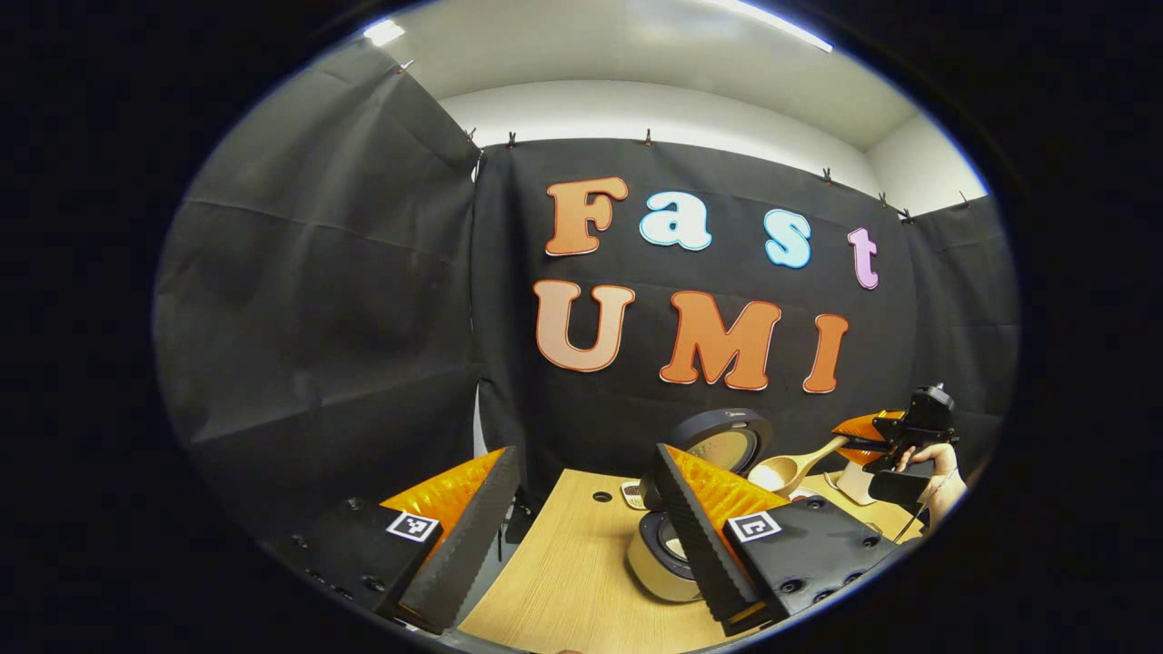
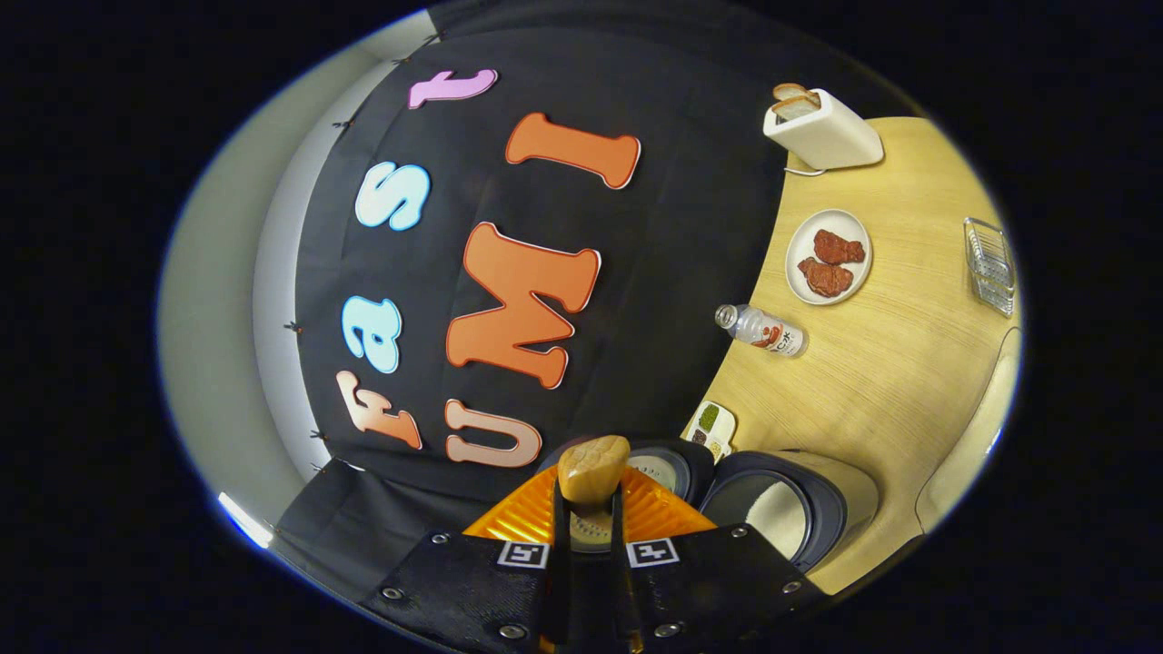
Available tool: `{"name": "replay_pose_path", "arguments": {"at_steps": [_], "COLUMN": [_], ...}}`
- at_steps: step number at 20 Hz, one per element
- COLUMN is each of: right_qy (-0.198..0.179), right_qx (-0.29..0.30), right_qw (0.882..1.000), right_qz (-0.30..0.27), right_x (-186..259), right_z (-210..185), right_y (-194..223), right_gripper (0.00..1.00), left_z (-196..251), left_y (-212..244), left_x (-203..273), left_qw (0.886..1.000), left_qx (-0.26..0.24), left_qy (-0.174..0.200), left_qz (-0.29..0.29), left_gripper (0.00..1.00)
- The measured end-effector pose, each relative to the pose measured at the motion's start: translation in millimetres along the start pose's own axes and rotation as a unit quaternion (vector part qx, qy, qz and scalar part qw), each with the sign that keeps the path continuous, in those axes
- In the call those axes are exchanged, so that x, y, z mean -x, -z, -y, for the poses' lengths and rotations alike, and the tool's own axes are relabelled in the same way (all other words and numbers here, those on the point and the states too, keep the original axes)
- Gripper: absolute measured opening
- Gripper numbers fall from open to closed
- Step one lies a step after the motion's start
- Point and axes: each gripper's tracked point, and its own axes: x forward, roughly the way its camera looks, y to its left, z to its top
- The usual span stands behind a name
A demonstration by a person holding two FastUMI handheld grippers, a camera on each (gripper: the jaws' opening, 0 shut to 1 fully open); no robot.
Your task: Close the left gripper, press the button to open the rice cooker; take a wooden spoon from the chopstick holder with the right hand, scoop a spoonful of rice and pour it into the rice cooker, then put the wooden spoon back into the chopstick holder.
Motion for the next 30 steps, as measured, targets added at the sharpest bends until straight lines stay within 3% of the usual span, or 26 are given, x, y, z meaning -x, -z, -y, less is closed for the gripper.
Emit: {"name": "replay_pose_path", "arguments": {"at_steps": [12,18,30], "right_qy": [0.010,-0.003,0.002], "right_qx": [0.106,0.144,0.246], "right_qw": [0.994,0.989,0.969], "right_qz": [0.019,0.025,0.036], "right_x": [-3.6,-4.5,-10.0], "right_z": [4.7,-1.5,-2.0], "right_y": [3.7,6.7,13.6], "right_gripper": [0.17,0.17,0.17], "left_z": [-3.9,-4.0,-7.4], "left_y": [6.1,2.8,8.6], "left_x": [4.8,4.7,0.3], "left_qw": [1.000,1.000,1.000], "left_qx": [0.006,0.004,0.005], "left_qy": [-0.011,-0.013,-0.019], "left_qz": [-0.008,-0.007,-0.013], "left_gripper": [1.00,1.00,1.00]}}
